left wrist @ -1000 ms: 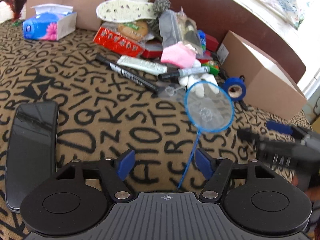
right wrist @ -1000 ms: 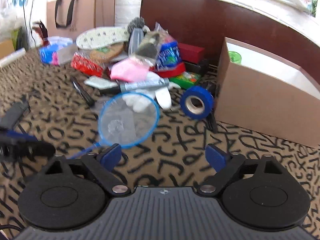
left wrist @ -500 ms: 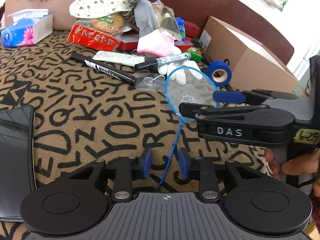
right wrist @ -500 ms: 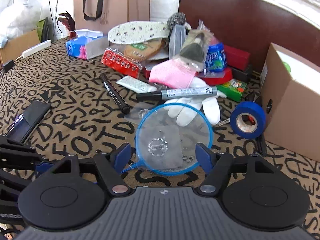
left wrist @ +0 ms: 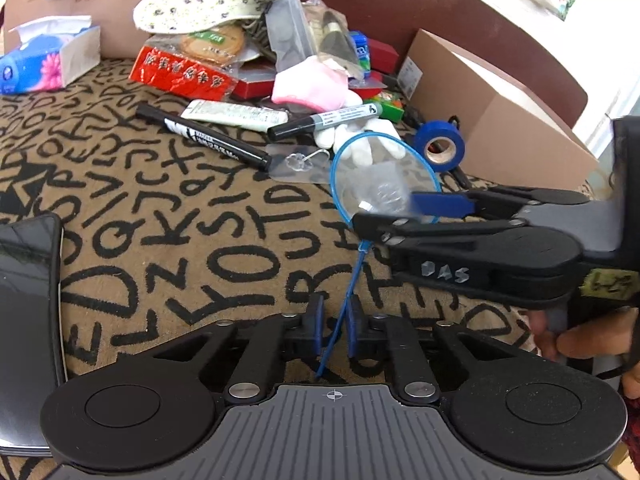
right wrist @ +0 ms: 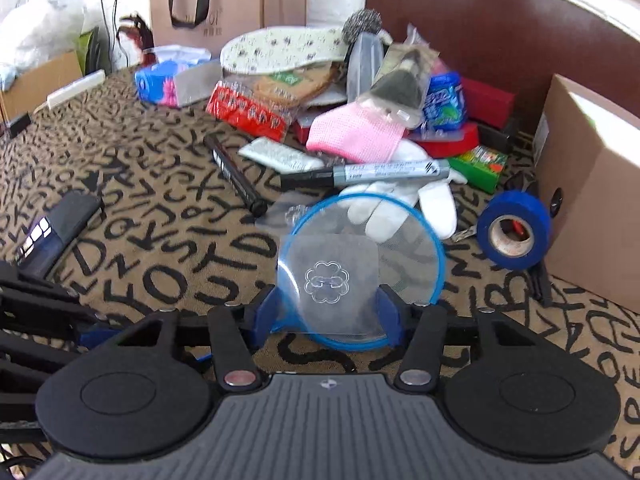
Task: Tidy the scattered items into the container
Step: 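Grasp the blue fly swatter handle with the left tool while the right tool grasps the clear adhesive hook, then lift the fly swatter and clear hook and carry both over the cardboard box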
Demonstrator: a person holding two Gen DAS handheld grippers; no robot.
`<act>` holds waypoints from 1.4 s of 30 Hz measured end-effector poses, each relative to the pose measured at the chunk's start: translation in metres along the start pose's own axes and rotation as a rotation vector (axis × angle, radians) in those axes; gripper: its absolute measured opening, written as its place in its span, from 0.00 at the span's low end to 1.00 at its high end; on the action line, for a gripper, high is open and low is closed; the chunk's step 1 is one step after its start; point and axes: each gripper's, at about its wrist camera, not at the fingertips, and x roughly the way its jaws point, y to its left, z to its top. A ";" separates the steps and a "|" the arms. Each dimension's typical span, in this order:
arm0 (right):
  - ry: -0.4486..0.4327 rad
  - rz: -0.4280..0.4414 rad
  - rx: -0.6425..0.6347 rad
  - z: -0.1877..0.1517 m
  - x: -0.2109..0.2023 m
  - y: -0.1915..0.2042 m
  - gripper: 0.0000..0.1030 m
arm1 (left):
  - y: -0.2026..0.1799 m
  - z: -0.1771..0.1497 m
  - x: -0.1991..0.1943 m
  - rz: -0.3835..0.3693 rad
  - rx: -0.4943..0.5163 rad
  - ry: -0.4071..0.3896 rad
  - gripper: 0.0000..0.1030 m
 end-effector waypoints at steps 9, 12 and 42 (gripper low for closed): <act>-0.029 -0.055 0.059 -0.010 -0.035 -0.021 0.57 | -0.012 0.009 0.008 -0.002 0.031 -0.010 0.47; -0.016 -0.085 0.090 -0.021 -0.042 -0.030 0.57 | -0.023 0.014 0.019 0.016 0.077 -0.014 0.52; -0.069 -0.132 0.181 -0.032 -0.071 -0.059 0.58 | -0.054 0.059 0.000 -0.021 0.096 -0.070 0.00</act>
